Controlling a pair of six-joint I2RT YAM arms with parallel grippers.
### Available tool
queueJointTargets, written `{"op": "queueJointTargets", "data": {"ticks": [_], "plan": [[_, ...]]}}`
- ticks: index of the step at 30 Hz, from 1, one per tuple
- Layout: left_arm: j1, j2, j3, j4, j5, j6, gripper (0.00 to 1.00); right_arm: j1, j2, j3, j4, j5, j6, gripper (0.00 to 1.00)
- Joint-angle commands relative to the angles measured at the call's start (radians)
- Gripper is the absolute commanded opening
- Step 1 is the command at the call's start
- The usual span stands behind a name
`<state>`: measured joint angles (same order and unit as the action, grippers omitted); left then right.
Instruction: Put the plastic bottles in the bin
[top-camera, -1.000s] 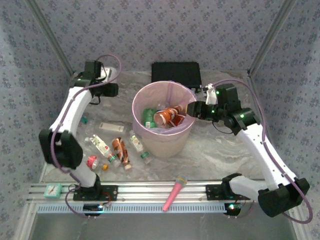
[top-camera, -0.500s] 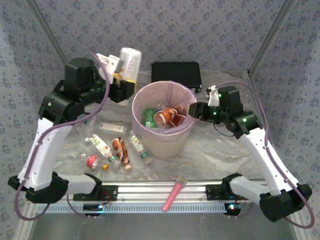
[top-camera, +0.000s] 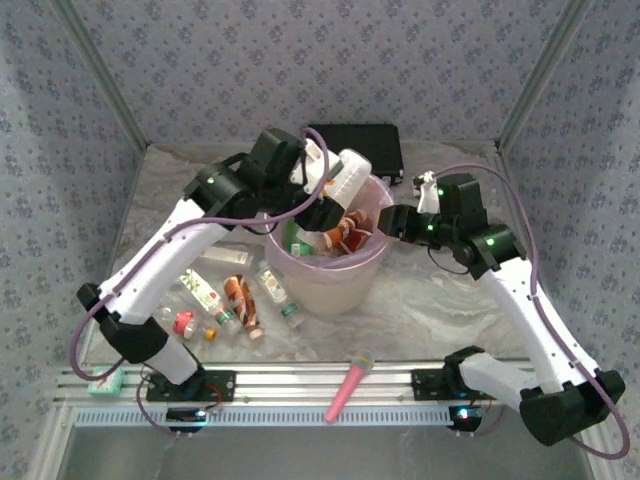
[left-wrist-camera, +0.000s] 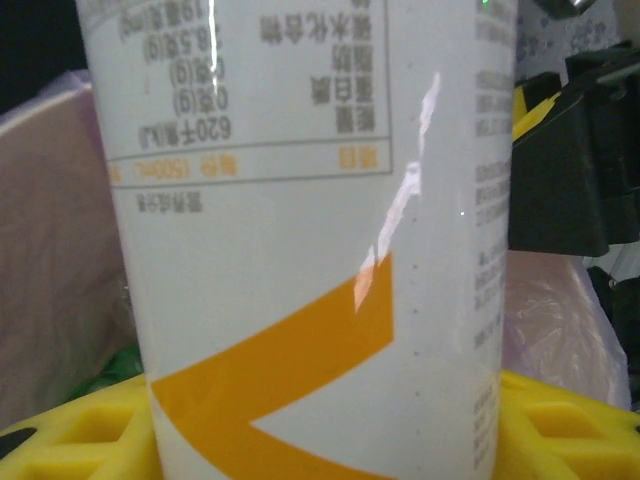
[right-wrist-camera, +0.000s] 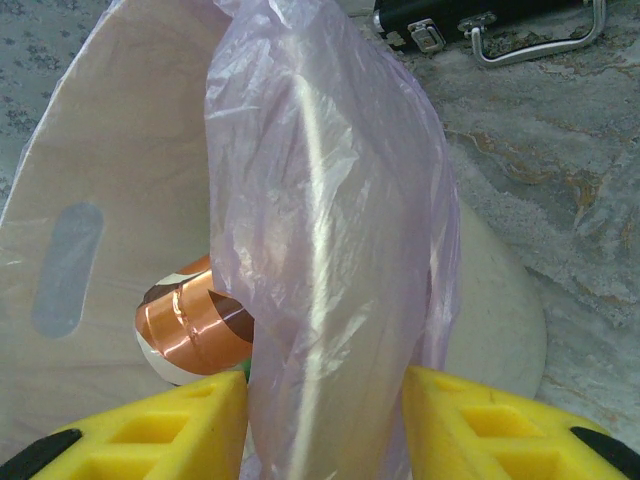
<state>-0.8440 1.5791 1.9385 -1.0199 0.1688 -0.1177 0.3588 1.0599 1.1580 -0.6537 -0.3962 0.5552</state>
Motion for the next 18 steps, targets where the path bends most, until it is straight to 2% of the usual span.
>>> {"op": "queueJointTargets", "data": {"ticks": [1,10,15,18], "plan": [[-0.015,0.019,0.021,-0.021,0.019,-0.006,0.23,0.002,-0.015,-0.012,-0.023,0.024,0.001,0.46],[-0.017,0.023,-0.159,0.062,0.077,-0.053,0.22,0.003,-0.038,-0.012,0.027,0.024,0.000,0.46],[-0.017,0.016,-0.222,0.095,0.102,-0.076,0.24,-0.001,-0.065,0.071,0.020,0.012,-0.030,0.59],[-0.019,0.019,-0.239,0.096,0.104,-0.076,0.29,-0.004,-0.063,0.089,0.016,-0.006,-0.034,0.66]]}}
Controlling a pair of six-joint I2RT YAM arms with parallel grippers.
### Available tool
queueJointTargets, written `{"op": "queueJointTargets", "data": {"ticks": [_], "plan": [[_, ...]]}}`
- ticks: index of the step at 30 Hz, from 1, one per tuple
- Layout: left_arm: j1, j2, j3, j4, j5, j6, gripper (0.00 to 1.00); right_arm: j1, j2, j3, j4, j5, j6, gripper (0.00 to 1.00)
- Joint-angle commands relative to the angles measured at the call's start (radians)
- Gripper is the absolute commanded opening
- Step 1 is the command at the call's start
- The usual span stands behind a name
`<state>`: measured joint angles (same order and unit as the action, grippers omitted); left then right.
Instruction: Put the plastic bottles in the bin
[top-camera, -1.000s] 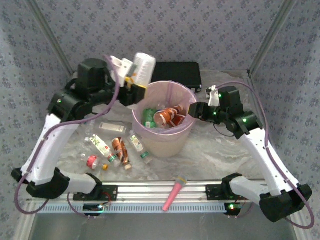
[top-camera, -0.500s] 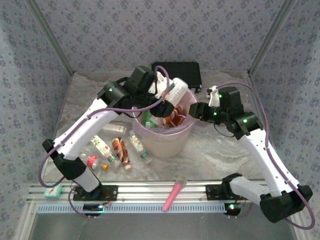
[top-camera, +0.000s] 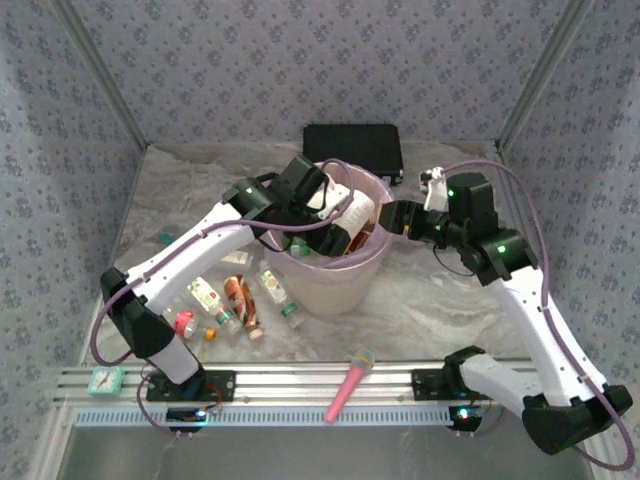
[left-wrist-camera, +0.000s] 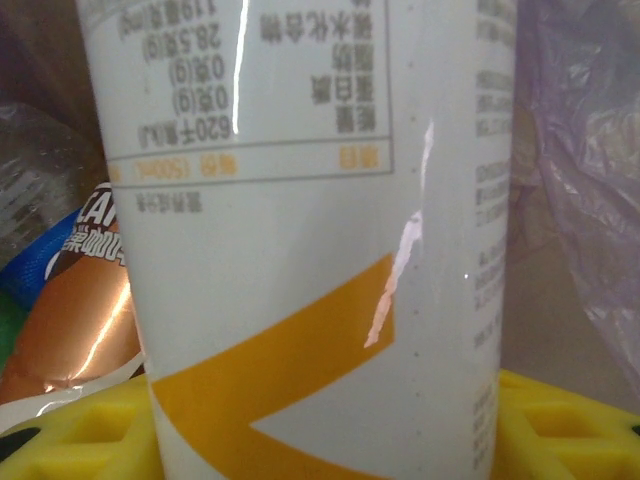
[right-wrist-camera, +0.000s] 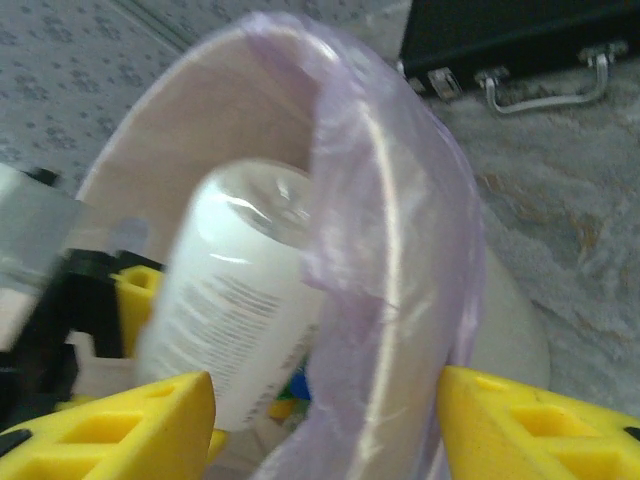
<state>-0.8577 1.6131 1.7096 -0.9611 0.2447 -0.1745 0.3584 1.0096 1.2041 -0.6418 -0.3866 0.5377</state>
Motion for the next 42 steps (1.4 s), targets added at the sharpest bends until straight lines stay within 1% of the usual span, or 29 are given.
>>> {"op": "queueJointTargets", "data": {"ticks": [1,2,3,5,8,13,16,22,24,26,28,31,34,37,39,42], "plan": [[-0.006,-0.013,-0.010,0.036,0.027,-0.016,0.32,-0.005,-0.011,0.044,0.003,-0.013,-0.015,0.67],[-0.006,-0.012,-0.012,0.035,0.029,-0.013,0.37,-0.006,-0.008,0.045,-0.002,-0.011,-0.013,0.69],[-0.010,-0.009,-0.011,0.032,0.031,-0.001,0.45,-0.007,-0.006,0.045,-0.008,-0.005,-0.012,0.73],[-0.018,-0.007,-0.006,0.025,0.031,0.016,0.56,-0.012,0.004,0.046,-0.025,0.004,-0.016,0.77],[-0.020,-0.012,-0.001,0.023,0.035,0.023,0.71,-0.016,0.015,0.036,-0.039,0.020,-0.021,0.78],[-0.019,-0.035,0.006,0.018,0.027,0.038,0.90,-0.022,0.021,0.020,-0.048,0.028,-0.021,0.79],[-0.018,-0.055,0.006,0.018,0.018,0.040,0.96,-0.021,0.027,0.015,-0.047,0.020,-0.018,0.80],[-0.018,-0.091,0.014,0.005,-0.020,0.042,0.96,-0.022,0.036,0.011,-0.044,0.005,-0.016,0.80],[-0.019,-0.105,0.035,-0.022,-0.059,0.042,0.96,-0.022,0.038,0.012,-0.045,0.005,-0.018,0.80],[-0.014,-0.137,0.049,-0.032,-0.121,0.030,0.96,-0.021,0.040,0.012,-0.044,0.005,-0.018,0.80],[0.008,-0.182,0.052,-0.029,-0.157,-0.005,0.96,-0.021,0.045,0.010,-0.039,0.002,-0.019,0.80],[0.078,-0.249,0.041,-0.042,-0.160,-0.072,0.97,-0.019,0.059,0.009,-0.037,-0.004,-0.024,0.80],[0.178,-0.322,-0.021,-0.062,-0.160,-0.146,0.97,-0.022,0.063,0.004,-0.034,-0.009,-0.028,0.80],[0.307,-0.389,-0.102,-0.117,-0.139,-0.215,0.97,-0.022,0.061,-0.003,-0.024,-0.012,-0.025,0.80],[0.402,-0.436,-0.170,-0.163,-0.115,-0.247,0.99,-0.023,0.062,-0.003,-0.022,-0.016,-0.028,0.80],[0.552,-0.502,-0.257,-0.197,-0.134,-0.257,1.00,-0.025,0.074,0.000,-0.019,-0.021,-0.039,0.80]]}}
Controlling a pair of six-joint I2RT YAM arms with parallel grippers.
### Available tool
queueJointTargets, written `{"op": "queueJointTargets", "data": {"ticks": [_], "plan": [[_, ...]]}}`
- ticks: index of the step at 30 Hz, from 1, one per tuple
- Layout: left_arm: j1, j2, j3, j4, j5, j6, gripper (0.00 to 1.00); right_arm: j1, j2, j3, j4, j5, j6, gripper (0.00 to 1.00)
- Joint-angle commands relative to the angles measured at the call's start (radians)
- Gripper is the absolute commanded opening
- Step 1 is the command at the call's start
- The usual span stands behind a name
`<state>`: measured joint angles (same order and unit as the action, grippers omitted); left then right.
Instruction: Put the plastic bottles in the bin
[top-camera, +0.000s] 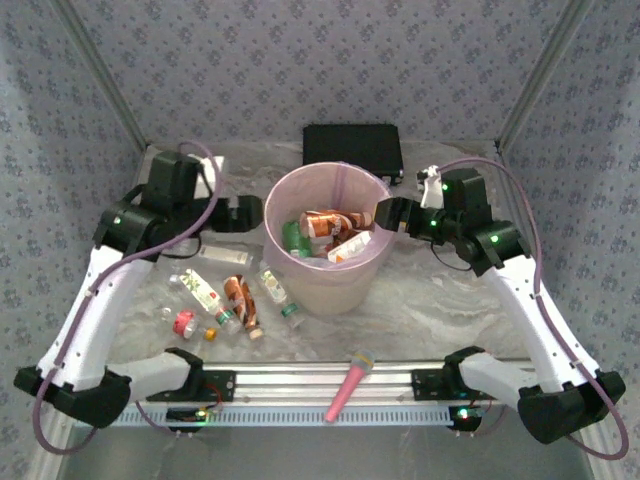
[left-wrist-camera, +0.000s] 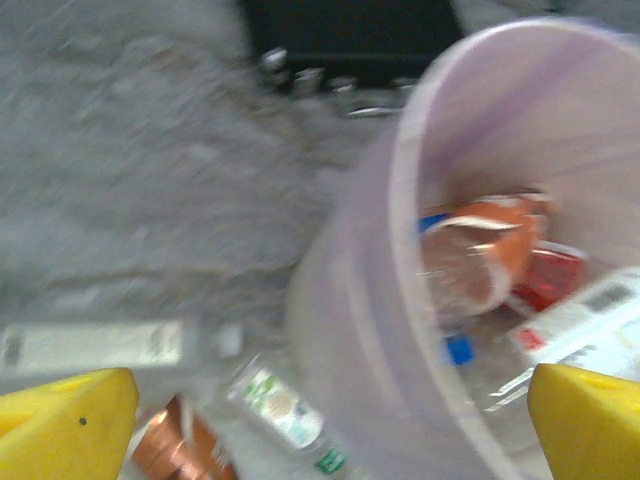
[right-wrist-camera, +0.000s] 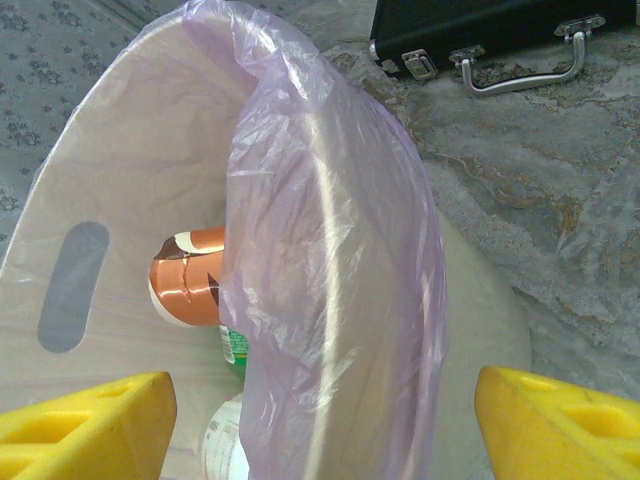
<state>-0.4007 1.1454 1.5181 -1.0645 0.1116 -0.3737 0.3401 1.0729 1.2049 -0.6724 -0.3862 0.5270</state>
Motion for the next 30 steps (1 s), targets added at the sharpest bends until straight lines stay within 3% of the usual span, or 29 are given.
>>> {"op": "queueJointTargets", "data": {"ticks": [1,6,9,18,22,26,30], "plan": [[0.140,-0.051,-0.092,-0.093,-0.015,-0.053,1.00,-0.006,0.014,0.001,0.014,-0.027,-0.030,0.80],[0.387,-0.085,-0.256,0.040,-0.092,-0.025,1.00,-0.008,0.038,0.000,0.046,-0.074,-0.045,0.80],[0.479,-0.063,-0.356,0.171,-0.091,0.002,1.00,-0.009,0.056,0.005,0.059,-0.083,-0.058,0.80],[0.519,0.183,-0.398,0.283,-0.163,0.171,0.98,-0.018,0.087,0.005,0.066,-0.137,-0.081,0.80],[0.553,0.259,-0.398,0.289,-0.172,0.194,0.90,-0.024,0.084,-0.004,0.066,-0.141,-0.086,0.80],[0.618,0.327,-0.427,0.311,-0.063,0.200,0.86,-0.032,0.077,-0.004,0.066,-0.143,-0.094,0.80],[0.623,0.367,-0.458,0.328,-0.066,0.208,0.86,-0.042,0.074,-0.004,0.065,-0.143,-0.093,0.80]]}}
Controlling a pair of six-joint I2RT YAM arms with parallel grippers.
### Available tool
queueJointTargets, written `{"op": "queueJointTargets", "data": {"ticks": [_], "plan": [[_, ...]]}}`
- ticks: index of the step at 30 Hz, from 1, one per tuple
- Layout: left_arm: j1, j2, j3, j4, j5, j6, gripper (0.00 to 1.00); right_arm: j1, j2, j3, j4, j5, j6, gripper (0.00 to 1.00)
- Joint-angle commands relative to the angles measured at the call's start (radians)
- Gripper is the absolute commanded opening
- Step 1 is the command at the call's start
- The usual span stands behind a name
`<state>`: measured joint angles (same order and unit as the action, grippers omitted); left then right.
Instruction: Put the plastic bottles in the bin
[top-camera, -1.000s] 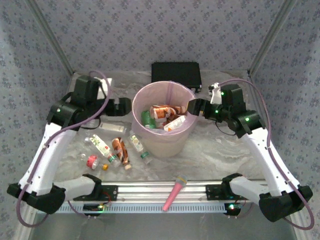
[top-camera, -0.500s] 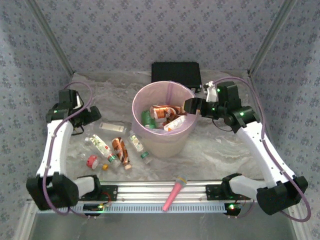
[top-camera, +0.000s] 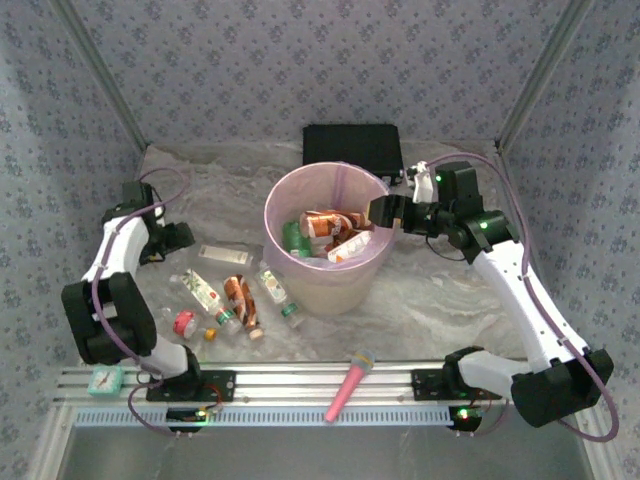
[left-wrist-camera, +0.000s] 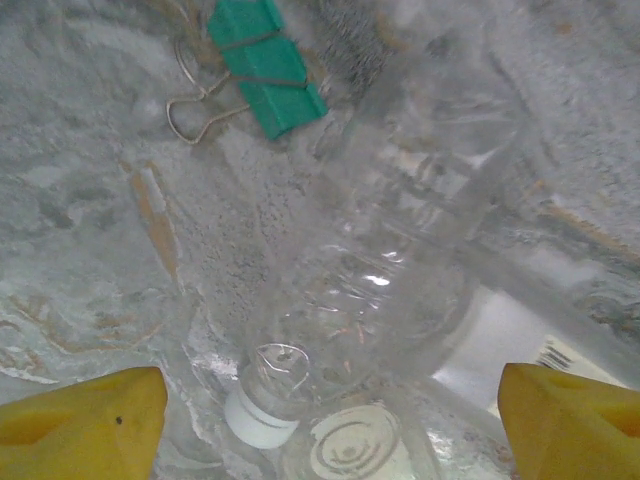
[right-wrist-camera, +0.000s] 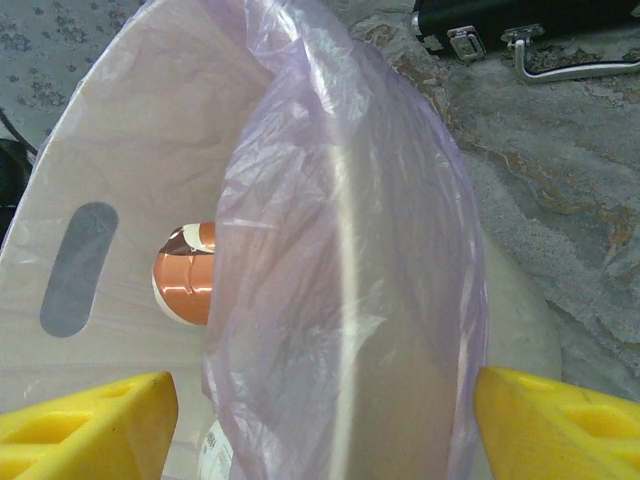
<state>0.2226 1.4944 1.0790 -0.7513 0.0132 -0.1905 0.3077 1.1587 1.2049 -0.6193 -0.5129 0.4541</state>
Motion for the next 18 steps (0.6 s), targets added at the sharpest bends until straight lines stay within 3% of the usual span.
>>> {"op": "queueJointTargets", "data": {"ticks": [1,9,18], "plan": [[0.000,0.024,-0.028,0.020,0.029,0.025,0.86,-0.010,-0.011,-0.004,0.013,-0.016,-0.019,0.80],[0.000,0.121,-0.020,0.021,0.037,0.034,0.91,-0.026,-0.021,-0.041,0.013,-0.016,-0.012,0.79],[-0.001,0.221,0.011,0.045,0.063,0.036,0.88,-0.031,-0.018,-0.041,0.013,-0.020,-0.011,0.79]]}}
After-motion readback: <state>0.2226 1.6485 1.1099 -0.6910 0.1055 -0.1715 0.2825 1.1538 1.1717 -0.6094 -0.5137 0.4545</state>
